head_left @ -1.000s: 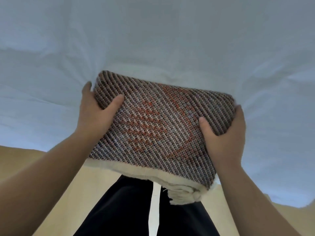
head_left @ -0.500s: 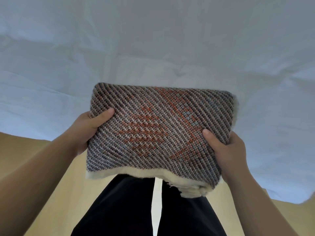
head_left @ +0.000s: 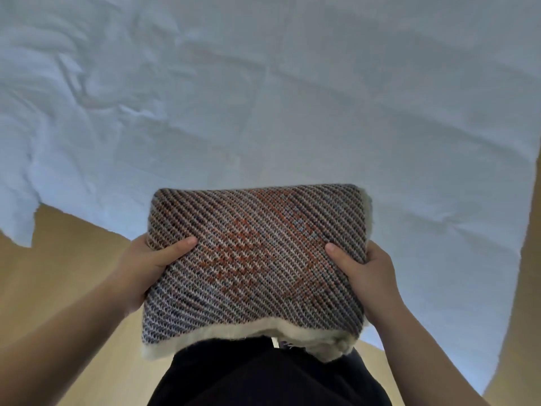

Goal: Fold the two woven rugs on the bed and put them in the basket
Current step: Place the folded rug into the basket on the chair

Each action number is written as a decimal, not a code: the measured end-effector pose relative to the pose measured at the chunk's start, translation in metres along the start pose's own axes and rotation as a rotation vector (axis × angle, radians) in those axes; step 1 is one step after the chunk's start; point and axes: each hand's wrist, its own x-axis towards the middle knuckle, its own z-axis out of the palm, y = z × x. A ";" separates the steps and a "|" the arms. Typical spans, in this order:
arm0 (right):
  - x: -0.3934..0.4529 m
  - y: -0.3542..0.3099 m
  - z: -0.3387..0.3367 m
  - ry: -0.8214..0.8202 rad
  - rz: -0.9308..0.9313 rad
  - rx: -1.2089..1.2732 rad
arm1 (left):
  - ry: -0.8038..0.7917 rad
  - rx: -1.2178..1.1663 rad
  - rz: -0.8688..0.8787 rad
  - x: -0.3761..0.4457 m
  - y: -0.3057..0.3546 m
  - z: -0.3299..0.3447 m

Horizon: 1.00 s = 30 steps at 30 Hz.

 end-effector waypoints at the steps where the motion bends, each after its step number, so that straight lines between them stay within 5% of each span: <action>1: -0.006 -0.013 0.006 -0.029 -0.026 -0.007 | 0.008 -0.036 0.004 -0.014 0.004 -0.011; 7: -0.043 -0.085 0.059 -0.335 -0.187 -0.088 | 0.274 -0.280 0.109 -0.119 -0.002 -0.081; 16: -0.154 -0.130 0.198 -0.882 -0.433 -0.357 | 0.753 -0.595 0.208 -0.284 -0.124 -0.162; 30: -0.487 -0.038 0.463 -1.392 -0.747 -0.717 | 1.279 -1.177 0.352 -0.492 -0.376 -0.306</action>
